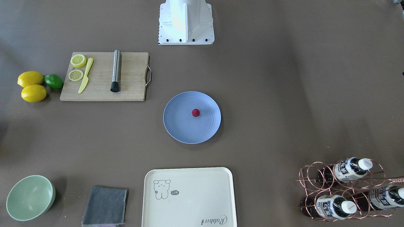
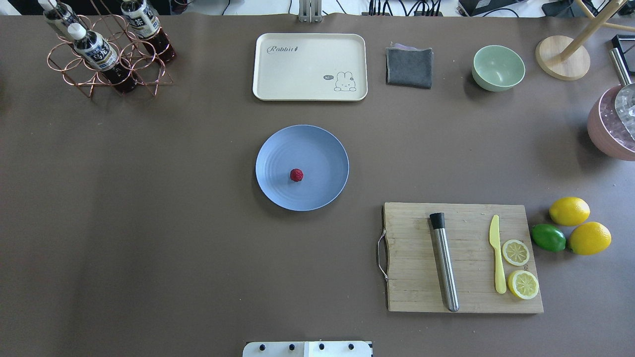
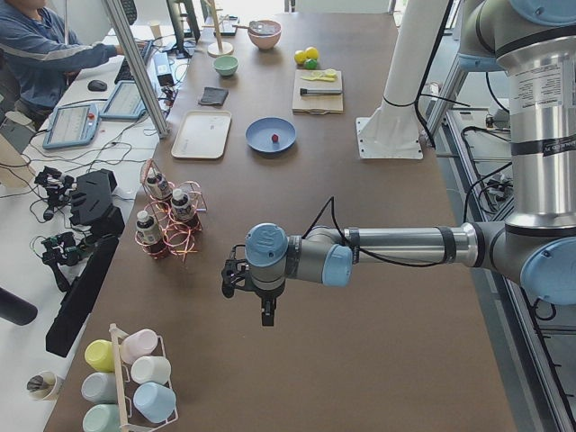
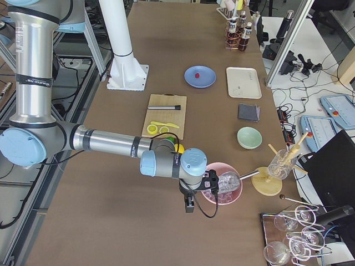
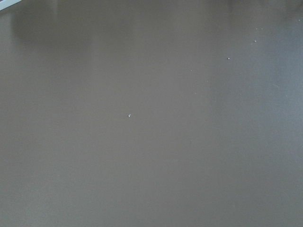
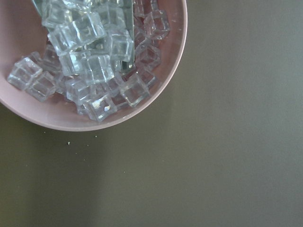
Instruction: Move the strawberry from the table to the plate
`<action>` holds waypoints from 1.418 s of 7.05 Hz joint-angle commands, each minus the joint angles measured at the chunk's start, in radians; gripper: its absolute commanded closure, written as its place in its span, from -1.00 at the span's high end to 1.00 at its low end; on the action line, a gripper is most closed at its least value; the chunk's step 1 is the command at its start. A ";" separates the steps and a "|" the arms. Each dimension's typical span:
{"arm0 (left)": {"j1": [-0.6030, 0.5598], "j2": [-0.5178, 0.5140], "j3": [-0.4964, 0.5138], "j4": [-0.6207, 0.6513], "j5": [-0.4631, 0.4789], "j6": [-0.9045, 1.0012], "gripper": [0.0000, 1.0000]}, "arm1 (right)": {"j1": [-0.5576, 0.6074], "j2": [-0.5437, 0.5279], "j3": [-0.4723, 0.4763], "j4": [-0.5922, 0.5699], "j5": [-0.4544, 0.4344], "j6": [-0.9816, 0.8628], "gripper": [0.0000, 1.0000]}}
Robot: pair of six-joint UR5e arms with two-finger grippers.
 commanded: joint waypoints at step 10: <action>0.002 -0.009 0.016 0.000 0.000 0.002 0.97 | -0.006 0.003 -0.005 -0.002 0.026 0.002 1.00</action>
